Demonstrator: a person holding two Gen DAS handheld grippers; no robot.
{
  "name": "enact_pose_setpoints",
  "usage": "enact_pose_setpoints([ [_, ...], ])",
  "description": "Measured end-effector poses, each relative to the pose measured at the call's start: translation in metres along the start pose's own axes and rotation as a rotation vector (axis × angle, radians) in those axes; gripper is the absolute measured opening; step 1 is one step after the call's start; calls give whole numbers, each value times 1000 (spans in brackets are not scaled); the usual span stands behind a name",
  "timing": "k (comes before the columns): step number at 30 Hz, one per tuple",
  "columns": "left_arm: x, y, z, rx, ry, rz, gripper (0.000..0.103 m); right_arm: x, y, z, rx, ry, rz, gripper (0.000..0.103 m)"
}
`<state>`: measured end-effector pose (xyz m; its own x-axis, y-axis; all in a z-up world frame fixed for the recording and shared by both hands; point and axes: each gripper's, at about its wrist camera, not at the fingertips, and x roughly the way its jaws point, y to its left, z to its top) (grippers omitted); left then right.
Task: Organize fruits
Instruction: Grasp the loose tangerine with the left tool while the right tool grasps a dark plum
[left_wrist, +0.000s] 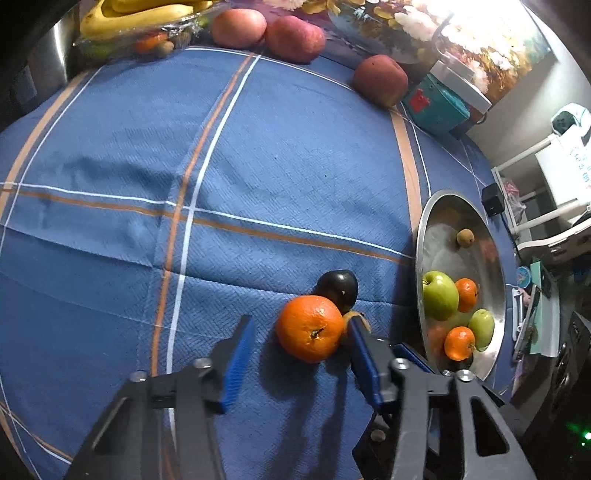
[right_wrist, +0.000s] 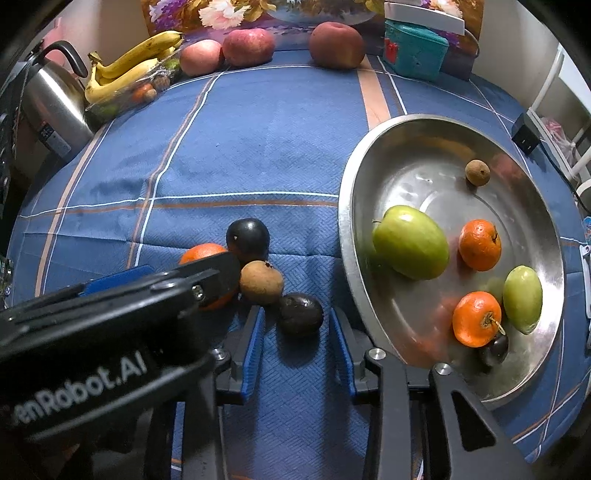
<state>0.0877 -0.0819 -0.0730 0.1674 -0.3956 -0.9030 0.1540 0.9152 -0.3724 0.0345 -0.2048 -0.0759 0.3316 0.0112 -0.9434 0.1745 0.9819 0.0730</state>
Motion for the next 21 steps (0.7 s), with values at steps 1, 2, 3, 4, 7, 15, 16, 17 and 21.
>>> enact_pose_setpoints([
  [1,-1,1,0,-4,0,-9,48,0,0,0,0,-1,0,35],
  [2,-2,1,-1,-4,0,-15,46,-1,-1,0,2,-3,1,34],
  [3,-3,1,-1,-3,-1,-20,42,-1,-2,0,3,-5,1,33],
  [4,-4,1,-1,-3,-4,-25,40,-1,-2,0,3,-7,1,32],
  [7,-7,2,-3,3,-7,-22,40,-2,-3,1,4,-8,-1,29],
  [15,-7,3,-2,1,-9,-17,39,-3,-3,1,-5,-7,-4,25],
  [16,-8,3,-1,0,-10,-16,39,-3,-3,1,-5,-7,-4,25],
  [17,-8,3,-1,-1,-12,-14,39,-3,-3,1,-5,-8,-4,25],
  [21,-12,7,-1,-6,-21,-5,39,-7,-3,1,-2,-19,-1,24],
])
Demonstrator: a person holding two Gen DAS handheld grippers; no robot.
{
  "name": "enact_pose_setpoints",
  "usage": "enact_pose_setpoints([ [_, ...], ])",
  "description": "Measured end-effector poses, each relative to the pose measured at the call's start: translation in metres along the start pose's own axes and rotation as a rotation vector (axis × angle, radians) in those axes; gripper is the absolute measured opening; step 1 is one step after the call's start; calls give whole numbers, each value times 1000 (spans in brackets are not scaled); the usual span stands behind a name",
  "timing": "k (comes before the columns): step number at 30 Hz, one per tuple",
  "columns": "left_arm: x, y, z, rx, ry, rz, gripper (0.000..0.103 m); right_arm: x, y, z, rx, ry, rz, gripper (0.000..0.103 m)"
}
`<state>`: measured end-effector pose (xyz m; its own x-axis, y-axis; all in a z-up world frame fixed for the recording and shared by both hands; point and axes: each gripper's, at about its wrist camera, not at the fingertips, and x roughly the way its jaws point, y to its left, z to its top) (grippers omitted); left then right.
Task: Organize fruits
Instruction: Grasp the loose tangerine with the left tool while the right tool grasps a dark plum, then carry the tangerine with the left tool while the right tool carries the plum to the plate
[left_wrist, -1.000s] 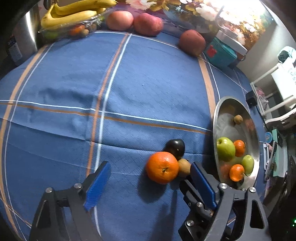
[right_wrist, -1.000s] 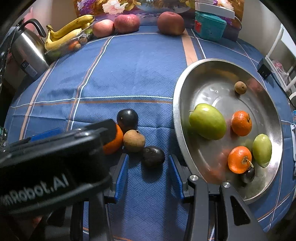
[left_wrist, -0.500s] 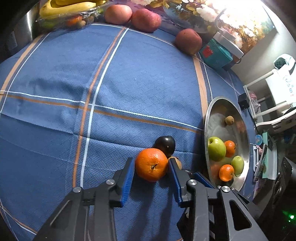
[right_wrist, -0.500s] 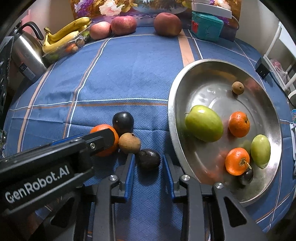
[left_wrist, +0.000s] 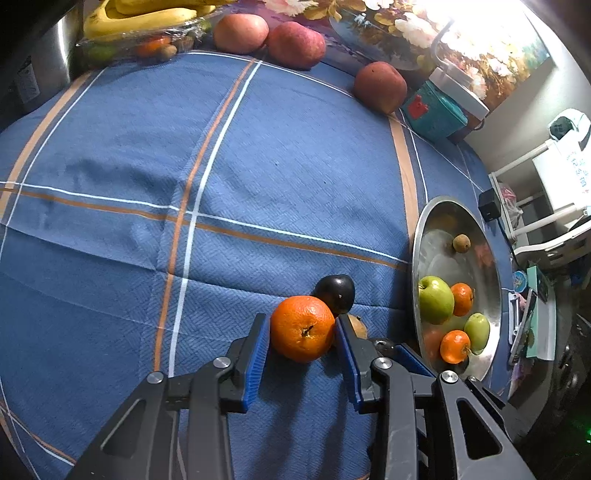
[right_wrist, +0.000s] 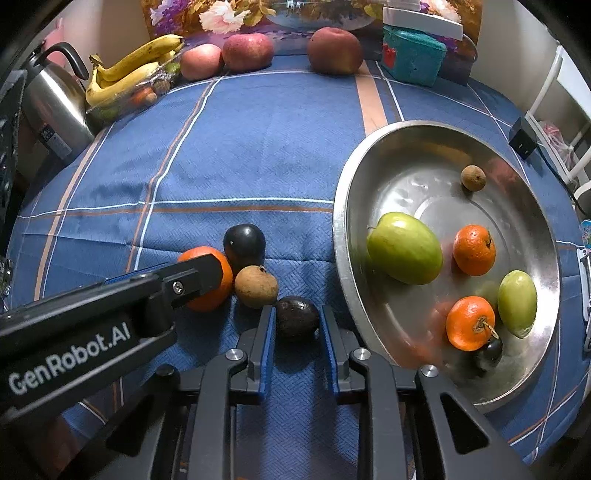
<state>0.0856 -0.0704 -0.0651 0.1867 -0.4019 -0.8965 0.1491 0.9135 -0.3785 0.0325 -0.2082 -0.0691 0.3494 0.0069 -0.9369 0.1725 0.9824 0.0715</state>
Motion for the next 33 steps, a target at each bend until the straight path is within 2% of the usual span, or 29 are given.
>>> enact_pose_setpoints([
  [20,-35,13,10,-37,-137,48,38,-50,-14,6,73,-127,78,24],
  [33,-32,0,21,-5,-164,111,38,-58,-26,31,179,-99,49,24],
])
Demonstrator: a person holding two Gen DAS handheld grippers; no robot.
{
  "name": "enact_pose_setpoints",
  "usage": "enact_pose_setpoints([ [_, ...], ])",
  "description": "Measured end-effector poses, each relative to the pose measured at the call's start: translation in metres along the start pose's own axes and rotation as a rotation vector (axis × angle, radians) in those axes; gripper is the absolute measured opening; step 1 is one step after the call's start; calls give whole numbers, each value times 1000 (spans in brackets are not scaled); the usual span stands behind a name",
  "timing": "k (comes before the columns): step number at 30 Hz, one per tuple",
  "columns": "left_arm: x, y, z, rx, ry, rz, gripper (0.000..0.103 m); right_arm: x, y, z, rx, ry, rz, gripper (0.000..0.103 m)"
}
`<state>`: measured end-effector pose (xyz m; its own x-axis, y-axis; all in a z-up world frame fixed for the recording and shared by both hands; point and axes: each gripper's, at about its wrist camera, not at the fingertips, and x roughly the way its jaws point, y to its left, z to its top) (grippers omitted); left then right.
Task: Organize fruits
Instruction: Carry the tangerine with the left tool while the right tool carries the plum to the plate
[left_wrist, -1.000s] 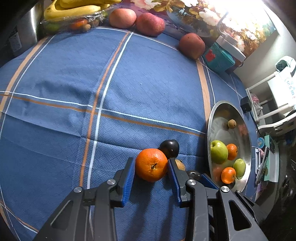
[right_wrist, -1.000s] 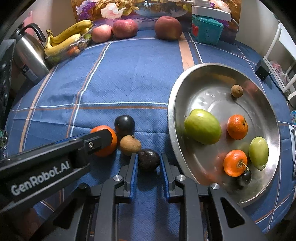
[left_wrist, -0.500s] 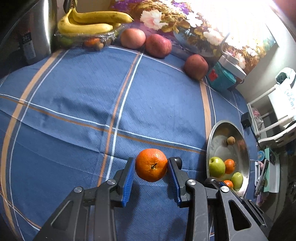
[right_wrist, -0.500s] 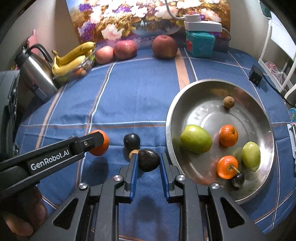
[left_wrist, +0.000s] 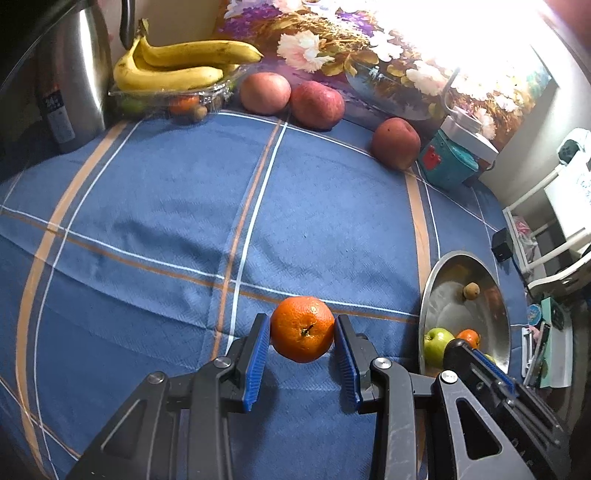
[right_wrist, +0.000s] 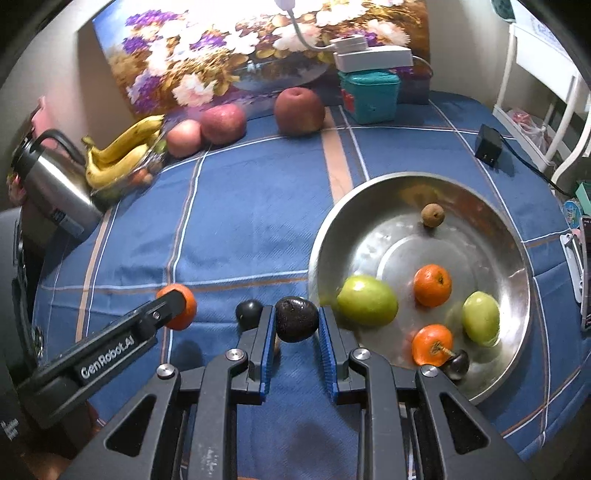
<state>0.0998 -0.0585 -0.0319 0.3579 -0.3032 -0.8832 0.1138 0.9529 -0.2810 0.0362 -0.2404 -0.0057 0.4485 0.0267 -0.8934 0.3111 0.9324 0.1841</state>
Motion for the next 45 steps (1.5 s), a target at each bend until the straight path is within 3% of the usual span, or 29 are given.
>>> enact_pose_setpoints([
  [15,13,-27,11,66,12,41,38,6,-30,26,77,-9,-30,24],
  [32,23,-104,6,257,5,52,38,5,-130,24,290,-25,-112,24],
  [45,34,-167,6,403,-42,-15,38,18,-171,19,359,-30,-160,24],
])
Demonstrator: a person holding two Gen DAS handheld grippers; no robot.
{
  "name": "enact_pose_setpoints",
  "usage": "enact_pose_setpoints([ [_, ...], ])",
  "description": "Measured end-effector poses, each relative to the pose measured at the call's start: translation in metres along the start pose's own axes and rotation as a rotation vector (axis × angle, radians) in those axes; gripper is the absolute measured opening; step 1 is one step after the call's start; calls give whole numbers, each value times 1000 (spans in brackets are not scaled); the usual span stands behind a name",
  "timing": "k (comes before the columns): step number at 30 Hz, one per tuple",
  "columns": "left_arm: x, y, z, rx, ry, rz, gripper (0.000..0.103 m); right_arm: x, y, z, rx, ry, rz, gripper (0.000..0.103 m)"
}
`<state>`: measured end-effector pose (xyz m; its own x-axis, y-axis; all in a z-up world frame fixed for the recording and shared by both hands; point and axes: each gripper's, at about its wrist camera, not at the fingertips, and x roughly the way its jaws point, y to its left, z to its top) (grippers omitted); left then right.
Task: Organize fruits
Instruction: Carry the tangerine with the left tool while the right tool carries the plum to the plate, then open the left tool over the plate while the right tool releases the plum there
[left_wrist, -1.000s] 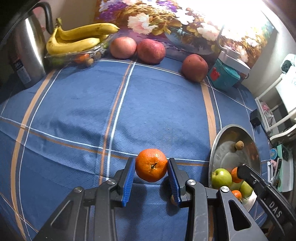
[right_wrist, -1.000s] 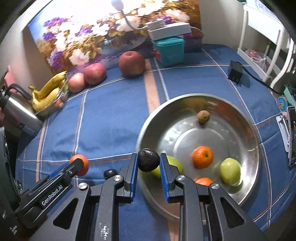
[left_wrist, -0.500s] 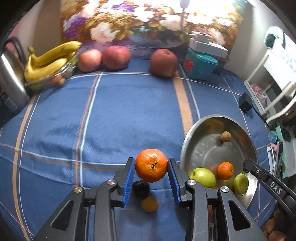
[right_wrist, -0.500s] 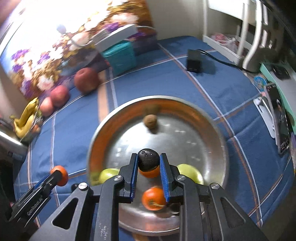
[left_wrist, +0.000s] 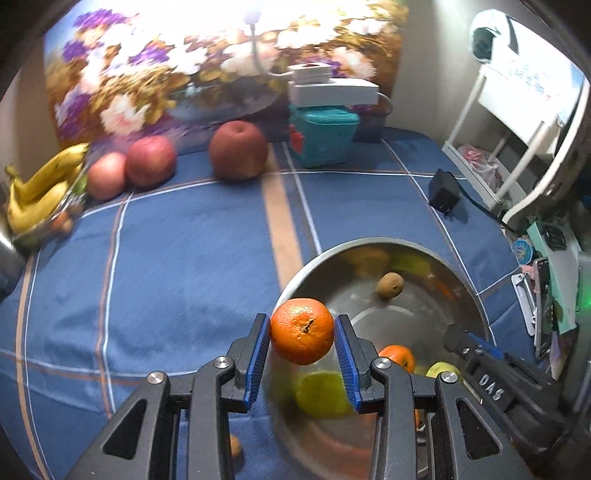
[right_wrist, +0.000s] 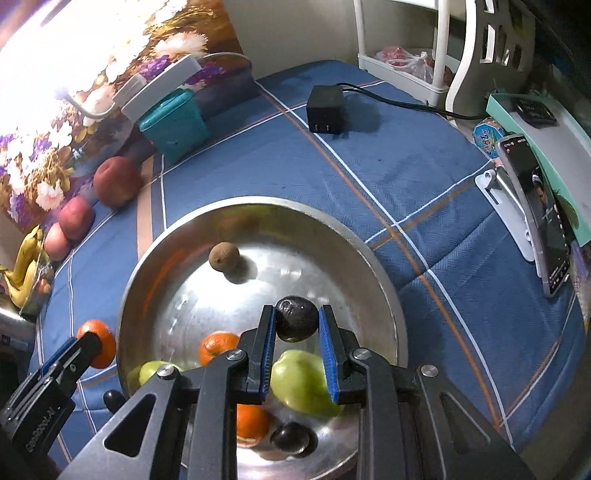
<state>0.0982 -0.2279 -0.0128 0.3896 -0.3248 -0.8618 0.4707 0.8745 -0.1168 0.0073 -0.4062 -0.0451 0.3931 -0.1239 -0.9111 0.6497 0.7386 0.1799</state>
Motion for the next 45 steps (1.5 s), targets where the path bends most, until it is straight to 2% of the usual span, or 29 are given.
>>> enact_pose_setpoints([
  [9,21,-7,-2,19,23,1,38,15,-8,2,21,20,-15,24],
  [28,13,-3,-6,-1,22,3,39,17,-7,2,15,29,-46,25],
  [33,8,-2,-5,-2,20,-3,39,10,-7,3,18,15,-52,35],
  [45,-1,19,-9,-60,38,23,39,-10,9,3,-47,-3,-62,36],
])
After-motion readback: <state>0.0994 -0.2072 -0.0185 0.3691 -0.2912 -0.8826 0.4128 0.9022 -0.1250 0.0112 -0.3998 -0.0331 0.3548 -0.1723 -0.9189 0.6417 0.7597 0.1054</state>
